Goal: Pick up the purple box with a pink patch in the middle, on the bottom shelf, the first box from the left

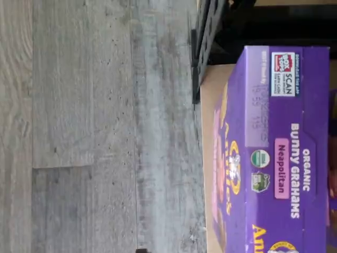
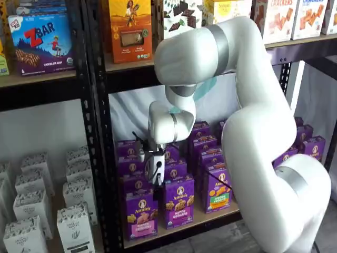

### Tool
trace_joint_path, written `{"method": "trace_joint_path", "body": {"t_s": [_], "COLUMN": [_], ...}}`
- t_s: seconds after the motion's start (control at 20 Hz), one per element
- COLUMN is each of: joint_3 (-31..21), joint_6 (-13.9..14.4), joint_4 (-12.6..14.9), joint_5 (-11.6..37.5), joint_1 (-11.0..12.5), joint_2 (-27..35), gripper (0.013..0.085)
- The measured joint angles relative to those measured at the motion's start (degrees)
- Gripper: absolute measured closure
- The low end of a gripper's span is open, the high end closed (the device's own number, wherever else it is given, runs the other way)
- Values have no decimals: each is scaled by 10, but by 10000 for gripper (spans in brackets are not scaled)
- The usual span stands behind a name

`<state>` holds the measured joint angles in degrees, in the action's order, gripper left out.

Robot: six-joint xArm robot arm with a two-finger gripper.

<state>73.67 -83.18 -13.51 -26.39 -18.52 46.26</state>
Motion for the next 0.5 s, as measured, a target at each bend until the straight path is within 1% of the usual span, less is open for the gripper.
{"method": "trace_joint_path", "body": {"t_s": [0.35, 0.5], "joint_3": [4, 14], "joint_6": [-13, -7], "joint_4": [-17, -12], "joint_5": [31, 33], "joint_1": [-4, -5], "joint_2": [16, 26], "gripper": [130, 130]}}
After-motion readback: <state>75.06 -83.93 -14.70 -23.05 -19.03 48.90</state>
